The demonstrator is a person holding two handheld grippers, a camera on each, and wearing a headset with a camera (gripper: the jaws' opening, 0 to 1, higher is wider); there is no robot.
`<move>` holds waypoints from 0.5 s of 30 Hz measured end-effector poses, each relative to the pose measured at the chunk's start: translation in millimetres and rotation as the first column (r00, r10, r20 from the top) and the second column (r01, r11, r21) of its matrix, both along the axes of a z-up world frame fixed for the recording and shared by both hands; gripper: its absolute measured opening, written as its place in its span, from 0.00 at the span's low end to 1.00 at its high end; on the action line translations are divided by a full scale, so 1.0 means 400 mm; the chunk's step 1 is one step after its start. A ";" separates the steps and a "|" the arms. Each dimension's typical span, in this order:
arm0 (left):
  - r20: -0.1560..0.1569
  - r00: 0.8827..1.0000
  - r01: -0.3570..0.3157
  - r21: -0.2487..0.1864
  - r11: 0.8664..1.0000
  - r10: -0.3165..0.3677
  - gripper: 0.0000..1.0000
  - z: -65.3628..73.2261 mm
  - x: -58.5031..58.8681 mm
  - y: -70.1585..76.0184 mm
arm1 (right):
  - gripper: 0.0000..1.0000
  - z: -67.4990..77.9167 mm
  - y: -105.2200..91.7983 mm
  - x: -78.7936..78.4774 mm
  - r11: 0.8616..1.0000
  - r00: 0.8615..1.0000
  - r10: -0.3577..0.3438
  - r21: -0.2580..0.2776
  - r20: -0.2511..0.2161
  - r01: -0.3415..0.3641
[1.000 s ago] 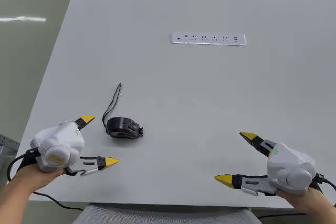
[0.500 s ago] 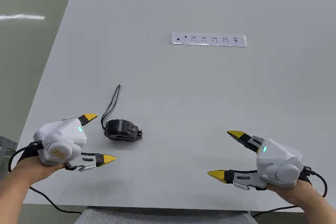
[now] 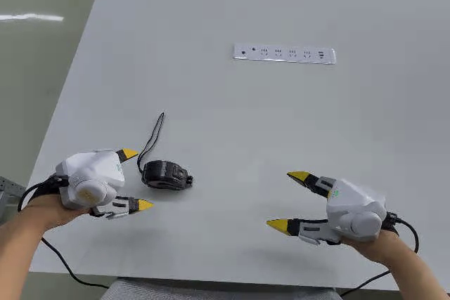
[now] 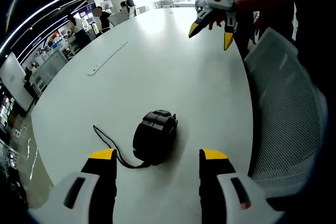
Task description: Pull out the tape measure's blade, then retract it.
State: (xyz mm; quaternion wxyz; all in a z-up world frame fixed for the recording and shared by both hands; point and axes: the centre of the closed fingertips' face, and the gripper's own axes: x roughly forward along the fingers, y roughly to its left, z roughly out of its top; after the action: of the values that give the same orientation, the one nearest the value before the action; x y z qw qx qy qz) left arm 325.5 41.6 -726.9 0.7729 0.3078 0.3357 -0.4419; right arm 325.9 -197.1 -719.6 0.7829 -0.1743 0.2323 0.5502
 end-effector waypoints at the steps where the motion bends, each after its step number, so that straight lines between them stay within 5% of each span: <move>1: -0.005 1.000 0.009 0.004 1.000 -0.009 0.61 -0.004 0.001 -0.002 | 0.62 0.001 0.007 0.000 1.000 1.000 0.006 0.001 -0.002 -0.006; 15: -0.042 0.990 0.137 0.068 0.988 -0.134 0.52 -0.057 0.040 -0.006 | 0.54 -0.028 0.081 0.023 0.995 0.996 0.091 -0.036 -0.001 -0.091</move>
State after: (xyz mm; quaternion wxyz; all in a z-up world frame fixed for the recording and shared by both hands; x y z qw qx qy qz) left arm 341.7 39.3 -749.9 0.7232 0.3488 0.3437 -0.4870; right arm 335.0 -164.7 -730.9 0.7538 -0.1990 0.2336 0.5811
